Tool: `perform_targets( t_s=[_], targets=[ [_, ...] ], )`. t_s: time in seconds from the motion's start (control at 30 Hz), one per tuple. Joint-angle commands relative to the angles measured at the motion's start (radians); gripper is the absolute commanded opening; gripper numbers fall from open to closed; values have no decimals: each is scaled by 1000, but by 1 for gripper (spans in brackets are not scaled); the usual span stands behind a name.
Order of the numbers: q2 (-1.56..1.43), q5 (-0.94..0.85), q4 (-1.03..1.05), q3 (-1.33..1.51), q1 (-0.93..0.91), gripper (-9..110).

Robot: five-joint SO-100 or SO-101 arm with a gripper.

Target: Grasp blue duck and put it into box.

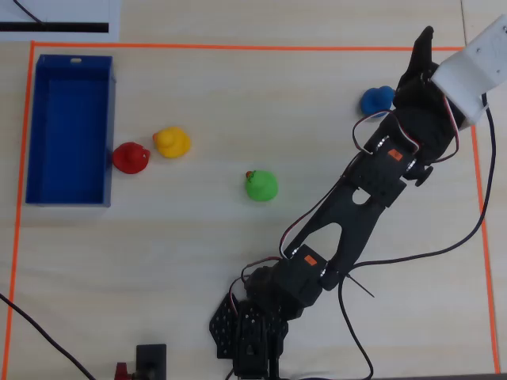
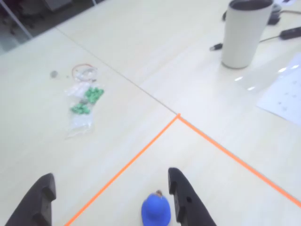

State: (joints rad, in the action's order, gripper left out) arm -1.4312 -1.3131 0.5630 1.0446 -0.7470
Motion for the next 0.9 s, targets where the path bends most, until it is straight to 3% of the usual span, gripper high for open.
perform_targets(
  t_s=[0.0,0.53,0.87],
  targets=[
    [21,-12,-120,-44,20,32],
    [515,-61,-238,-307,-37,32],
    [451,-89,-482,89,-26,32]
  ],
)
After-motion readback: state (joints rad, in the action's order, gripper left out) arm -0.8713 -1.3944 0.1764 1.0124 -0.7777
